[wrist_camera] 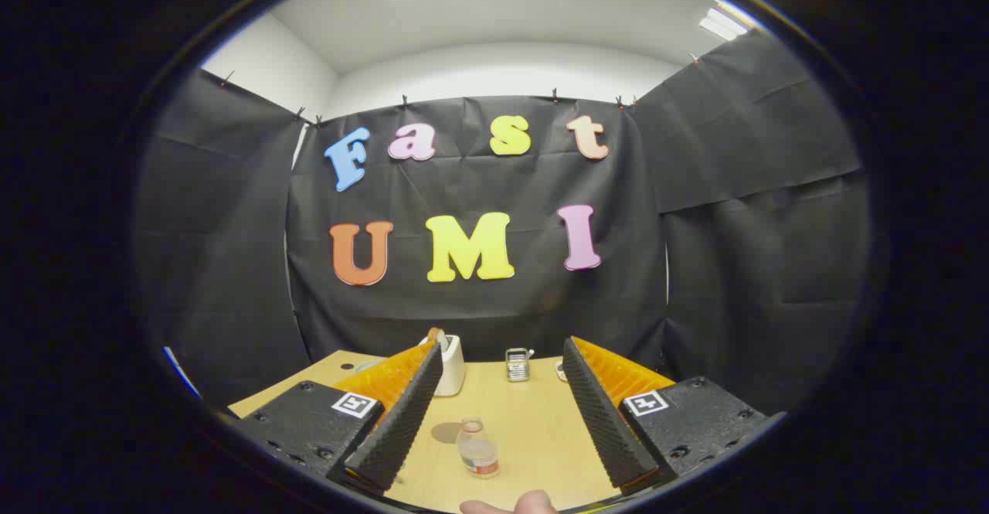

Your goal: Take the bottle from table, then pour the juice into the cup, finally place the bottle on the coaster

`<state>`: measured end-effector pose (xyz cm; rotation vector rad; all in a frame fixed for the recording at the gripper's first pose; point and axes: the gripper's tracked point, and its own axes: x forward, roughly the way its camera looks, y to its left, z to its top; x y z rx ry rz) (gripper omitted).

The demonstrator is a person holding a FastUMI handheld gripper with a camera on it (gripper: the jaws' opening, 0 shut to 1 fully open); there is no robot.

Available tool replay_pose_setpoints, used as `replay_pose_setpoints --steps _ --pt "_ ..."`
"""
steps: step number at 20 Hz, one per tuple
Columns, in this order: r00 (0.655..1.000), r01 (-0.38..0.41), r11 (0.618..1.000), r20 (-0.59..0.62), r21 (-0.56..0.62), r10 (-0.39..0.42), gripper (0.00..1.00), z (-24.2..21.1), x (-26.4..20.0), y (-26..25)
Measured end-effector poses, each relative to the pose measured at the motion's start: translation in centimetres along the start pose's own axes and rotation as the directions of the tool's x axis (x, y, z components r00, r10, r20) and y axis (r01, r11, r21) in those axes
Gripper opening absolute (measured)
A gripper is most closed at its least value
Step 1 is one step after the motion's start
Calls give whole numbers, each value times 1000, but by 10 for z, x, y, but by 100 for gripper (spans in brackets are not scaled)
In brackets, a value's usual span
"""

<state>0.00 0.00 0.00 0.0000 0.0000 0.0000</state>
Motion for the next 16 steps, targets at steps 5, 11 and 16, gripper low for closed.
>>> replay_pose_setpoints --steps 5,11,16 --pt "1000 9 1000 12 -1 -9 100 3 -1 -1" --pt "1000 5 1000 2 -1 -5 100 -1 1 2" --pt "1000 6 1000 1 3 -6 100 0 2 2"
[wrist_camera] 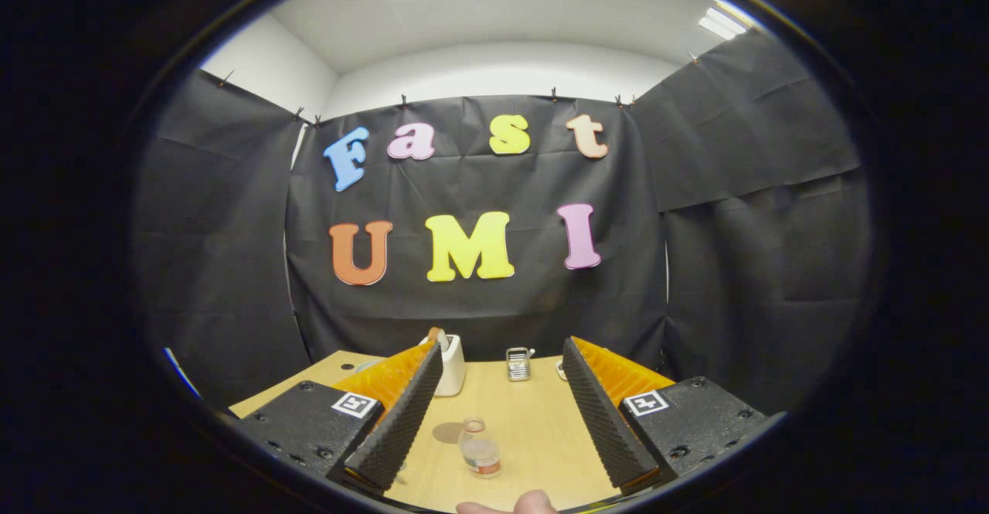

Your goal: Take the bottle from table, then pour the juice into the cup, finally place the bottle on the coaster

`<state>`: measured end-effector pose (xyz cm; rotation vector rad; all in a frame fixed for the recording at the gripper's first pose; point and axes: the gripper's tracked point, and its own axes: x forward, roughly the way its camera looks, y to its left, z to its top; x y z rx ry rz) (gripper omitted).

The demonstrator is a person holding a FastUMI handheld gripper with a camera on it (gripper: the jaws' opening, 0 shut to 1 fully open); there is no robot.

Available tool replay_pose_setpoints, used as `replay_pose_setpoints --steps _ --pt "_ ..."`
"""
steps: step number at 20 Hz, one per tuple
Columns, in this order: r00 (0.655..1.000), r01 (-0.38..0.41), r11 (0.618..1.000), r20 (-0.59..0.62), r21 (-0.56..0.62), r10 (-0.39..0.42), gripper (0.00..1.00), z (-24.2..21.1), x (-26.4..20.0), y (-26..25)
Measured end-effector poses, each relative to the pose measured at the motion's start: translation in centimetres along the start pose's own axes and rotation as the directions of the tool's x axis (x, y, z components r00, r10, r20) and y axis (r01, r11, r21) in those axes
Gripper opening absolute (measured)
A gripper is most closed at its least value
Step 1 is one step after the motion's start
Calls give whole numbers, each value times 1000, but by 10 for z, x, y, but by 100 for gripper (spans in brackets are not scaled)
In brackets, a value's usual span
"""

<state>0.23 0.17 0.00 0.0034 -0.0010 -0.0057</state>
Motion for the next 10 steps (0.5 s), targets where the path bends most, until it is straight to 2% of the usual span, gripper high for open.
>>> replay_pose_setpoints --steps 10 --pt "1000 0 1000 -1 3 0 100 -1 -1 2"
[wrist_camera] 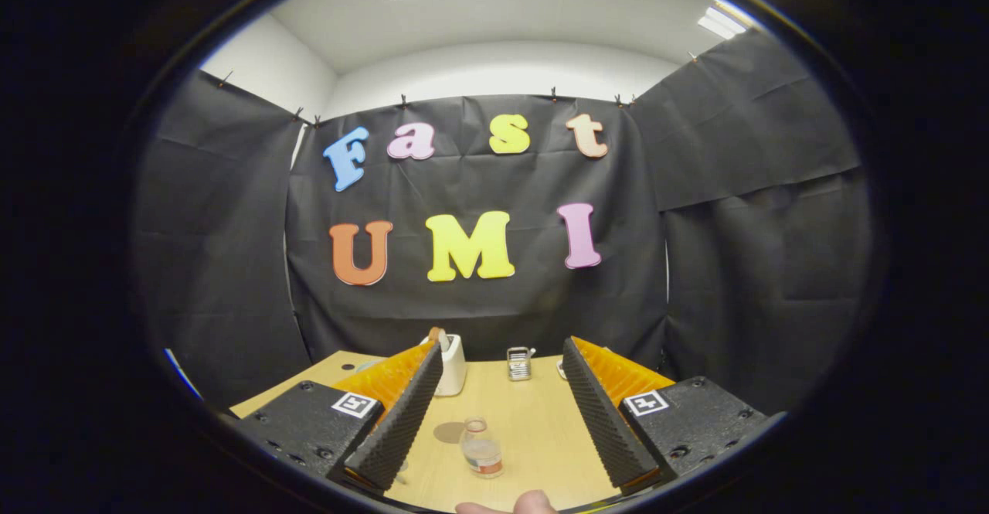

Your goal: Take the bottle from table, then pour the juice into the cup, finally place the bottle on the coaster

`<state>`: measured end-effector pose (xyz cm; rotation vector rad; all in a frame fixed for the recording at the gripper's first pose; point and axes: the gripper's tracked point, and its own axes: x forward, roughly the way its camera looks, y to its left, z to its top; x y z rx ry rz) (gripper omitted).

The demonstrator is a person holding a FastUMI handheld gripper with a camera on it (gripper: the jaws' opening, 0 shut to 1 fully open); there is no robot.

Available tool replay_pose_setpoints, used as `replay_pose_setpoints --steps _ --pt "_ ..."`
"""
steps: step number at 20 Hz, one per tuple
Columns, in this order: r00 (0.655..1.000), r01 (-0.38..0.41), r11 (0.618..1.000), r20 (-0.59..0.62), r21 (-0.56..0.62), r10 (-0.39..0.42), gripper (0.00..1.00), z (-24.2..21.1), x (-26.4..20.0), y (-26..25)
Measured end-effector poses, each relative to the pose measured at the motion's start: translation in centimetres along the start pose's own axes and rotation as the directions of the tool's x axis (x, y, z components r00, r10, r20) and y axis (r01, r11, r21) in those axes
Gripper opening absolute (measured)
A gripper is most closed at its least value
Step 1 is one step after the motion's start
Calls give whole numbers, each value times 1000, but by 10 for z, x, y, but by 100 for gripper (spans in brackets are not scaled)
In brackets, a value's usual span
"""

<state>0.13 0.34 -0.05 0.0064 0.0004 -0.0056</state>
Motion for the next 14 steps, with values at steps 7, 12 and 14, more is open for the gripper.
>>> replay_pose_setpoints --steps 7,12,14 --pt "1000 9 1000 17 -9 -9 100 3 -3 -2" --pt "999 13 1000 35 -19 -12 100 -5 -4 -7" --pt "999 8 1000 34 -16 -7 100 -11 -2 -7"
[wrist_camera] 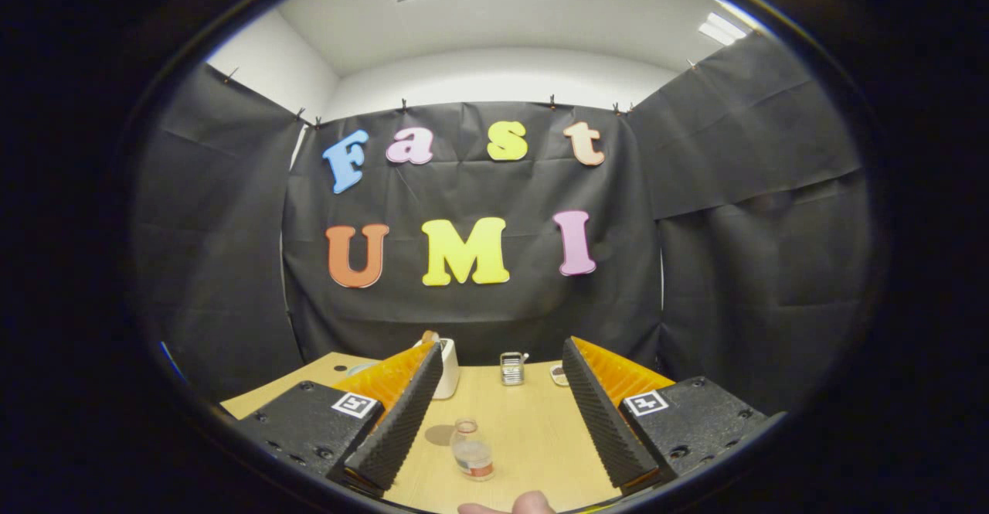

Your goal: Take the bottle from table, then pour the juice into the cup, finally place the bottle on the coaster

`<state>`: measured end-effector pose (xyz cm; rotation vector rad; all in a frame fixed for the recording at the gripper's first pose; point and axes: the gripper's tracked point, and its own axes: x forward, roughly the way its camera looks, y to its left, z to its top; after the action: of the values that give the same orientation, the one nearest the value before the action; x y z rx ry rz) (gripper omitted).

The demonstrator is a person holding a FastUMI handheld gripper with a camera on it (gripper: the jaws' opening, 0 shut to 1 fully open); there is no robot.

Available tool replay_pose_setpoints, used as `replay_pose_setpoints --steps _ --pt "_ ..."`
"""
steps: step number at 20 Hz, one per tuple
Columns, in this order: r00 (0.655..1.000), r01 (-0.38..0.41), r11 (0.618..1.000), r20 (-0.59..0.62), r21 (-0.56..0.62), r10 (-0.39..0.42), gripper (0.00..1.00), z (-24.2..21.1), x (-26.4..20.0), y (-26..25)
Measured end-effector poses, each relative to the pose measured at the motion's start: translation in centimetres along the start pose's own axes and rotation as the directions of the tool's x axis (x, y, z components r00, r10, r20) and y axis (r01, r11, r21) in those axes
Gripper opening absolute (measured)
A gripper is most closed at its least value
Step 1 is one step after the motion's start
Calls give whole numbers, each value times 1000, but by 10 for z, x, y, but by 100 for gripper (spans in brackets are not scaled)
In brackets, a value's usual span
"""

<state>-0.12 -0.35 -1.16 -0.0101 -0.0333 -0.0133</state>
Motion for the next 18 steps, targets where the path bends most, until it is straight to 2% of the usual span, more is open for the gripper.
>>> replay_pose_setpoints --steps 6,9,18 --pt "998 -65 998 0 -7 65 100 -41 5 10" --pt "993 -120 993 -24 2 120 100 -79 9 23" --pt "983 -128 992 -130 -1 127 100 -211 27 29"
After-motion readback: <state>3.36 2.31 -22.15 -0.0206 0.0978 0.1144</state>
